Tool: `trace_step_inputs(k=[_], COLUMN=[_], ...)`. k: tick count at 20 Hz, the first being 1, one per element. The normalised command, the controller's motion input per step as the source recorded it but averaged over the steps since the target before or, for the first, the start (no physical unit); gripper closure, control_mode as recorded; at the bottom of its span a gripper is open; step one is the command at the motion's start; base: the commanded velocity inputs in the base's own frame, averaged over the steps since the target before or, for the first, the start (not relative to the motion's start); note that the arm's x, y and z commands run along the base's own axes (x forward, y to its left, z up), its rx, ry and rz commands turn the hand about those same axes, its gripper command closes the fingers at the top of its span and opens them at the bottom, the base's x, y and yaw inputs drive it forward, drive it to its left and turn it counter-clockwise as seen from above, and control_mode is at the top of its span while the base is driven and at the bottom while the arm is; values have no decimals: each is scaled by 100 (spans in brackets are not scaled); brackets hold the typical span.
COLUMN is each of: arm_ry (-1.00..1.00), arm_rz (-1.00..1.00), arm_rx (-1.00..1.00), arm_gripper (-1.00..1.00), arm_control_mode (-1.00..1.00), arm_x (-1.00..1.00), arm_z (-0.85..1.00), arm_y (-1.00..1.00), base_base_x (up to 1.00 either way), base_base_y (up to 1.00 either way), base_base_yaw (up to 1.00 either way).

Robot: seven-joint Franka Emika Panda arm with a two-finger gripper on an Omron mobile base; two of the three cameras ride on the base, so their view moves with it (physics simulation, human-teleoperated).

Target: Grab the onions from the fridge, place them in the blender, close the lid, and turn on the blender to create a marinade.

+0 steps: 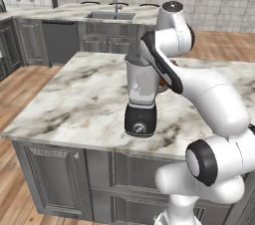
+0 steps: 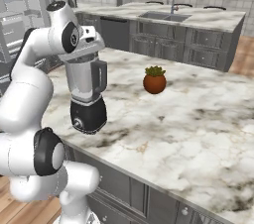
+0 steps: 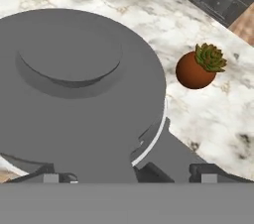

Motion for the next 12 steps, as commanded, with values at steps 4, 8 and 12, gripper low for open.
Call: trace_step_inputs(k=[4,8,12], arm_ry=[-3,0,-2], arm_rz=[0,-2,0], arm_rx=[0,0,0], arm_gripper=[-100,-100,-100], arm_control_mode=[-100,-100,-100], arm_x=[-18,-23,-60], arm_z=[-20,-9,0], arm_y=[0,-10,-9], base_base_x=[0,0,0], base_base_y=[0,0,0], base_base_yaw=[0,0,0])
